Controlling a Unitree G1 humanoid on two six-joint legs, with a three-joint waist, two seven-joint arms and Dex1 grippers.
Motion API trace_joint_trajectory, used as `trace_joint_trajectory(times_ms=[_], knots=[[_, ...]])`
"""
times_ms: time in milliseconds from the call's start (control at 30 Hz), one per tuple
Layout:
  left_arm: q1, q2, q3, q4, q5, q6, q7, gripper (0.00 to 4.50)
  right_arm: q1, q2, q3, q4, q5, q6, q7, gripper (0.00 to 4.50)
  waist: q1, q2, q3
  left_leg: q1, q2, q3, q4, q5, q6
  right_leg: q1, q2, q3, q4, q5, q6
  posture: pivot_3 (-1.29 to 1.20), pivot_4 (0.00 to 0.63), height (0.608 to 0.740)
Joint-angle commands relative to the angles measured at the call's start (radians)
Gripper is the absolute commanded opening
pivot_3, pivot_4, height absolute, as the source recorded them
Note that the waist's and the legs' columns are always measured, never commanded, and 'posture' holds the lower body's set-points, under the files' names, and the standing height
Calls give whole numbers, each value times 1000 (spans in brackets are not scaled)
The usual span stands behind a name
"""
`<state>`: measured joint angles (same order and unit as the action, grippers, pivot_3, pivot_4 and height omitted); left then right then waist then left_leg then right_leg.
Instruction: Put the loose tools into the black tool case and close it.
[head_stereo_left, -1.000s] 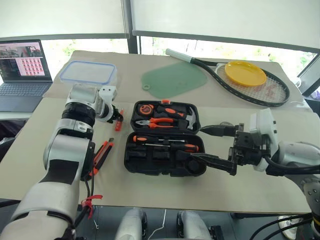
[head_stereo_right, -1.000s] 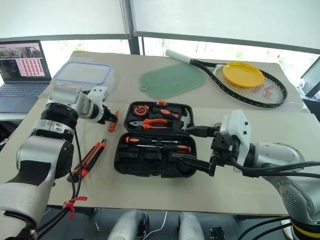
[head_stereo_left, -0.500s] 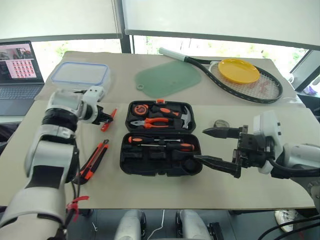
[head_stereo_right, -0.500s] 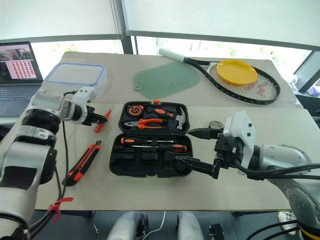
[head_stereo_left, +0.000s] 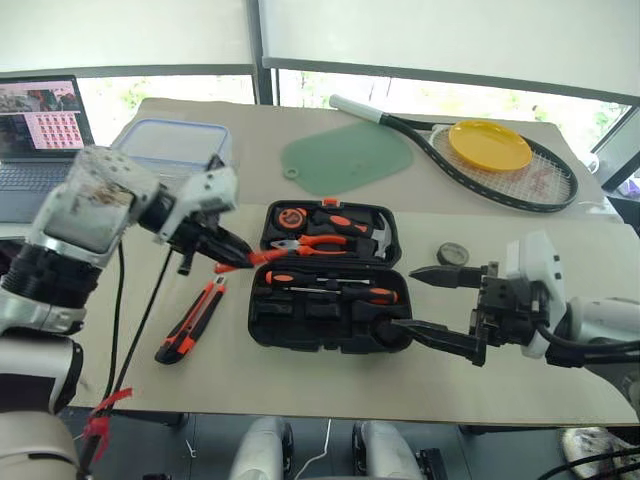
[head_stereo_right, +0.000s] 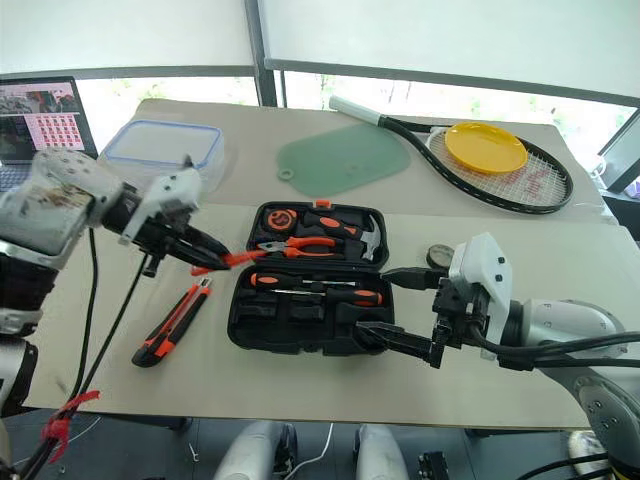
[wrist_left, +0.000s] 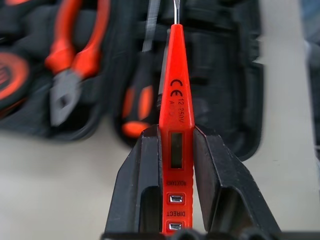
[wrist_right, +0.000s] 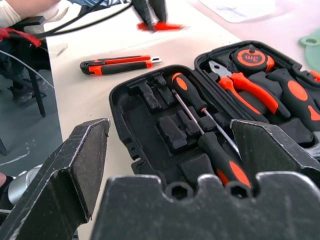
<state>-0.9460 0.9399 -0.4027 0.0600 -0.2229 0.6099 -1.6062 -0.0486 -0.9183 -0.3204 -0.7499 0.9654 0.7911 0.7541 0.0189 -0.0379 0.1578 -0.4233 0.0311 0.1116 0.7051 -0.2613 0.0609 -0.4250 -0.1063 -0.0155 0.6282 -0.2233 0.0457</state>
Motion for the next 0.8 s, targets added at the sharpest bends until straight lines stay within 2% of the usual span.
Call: trace_joint_trajectory(times_ms=[33,433,800], knots=[[-1,-56,-68,-89,64,6,30,425,27,-22,-36,-38,-9,-17,1,4500,3,0,0,0,0,0,0,0,0,0,0,0,0,0,0,0,150,738],[-42,-211,-238,-8,248,64,117,425,56,-23,-47,-48,-8,-18,-25,4500,4,0,0,0,-1,-1,1,0,1,0,1,0,0,0,1,0,150,738],[-42,-268,-273,59,302,84,117,425,65,-13,-44,-52,-6,-27,-45,4500,3,0,0,0,-1,-1,4,-1,1,1,1,0,1,0,1,0,150,738]])
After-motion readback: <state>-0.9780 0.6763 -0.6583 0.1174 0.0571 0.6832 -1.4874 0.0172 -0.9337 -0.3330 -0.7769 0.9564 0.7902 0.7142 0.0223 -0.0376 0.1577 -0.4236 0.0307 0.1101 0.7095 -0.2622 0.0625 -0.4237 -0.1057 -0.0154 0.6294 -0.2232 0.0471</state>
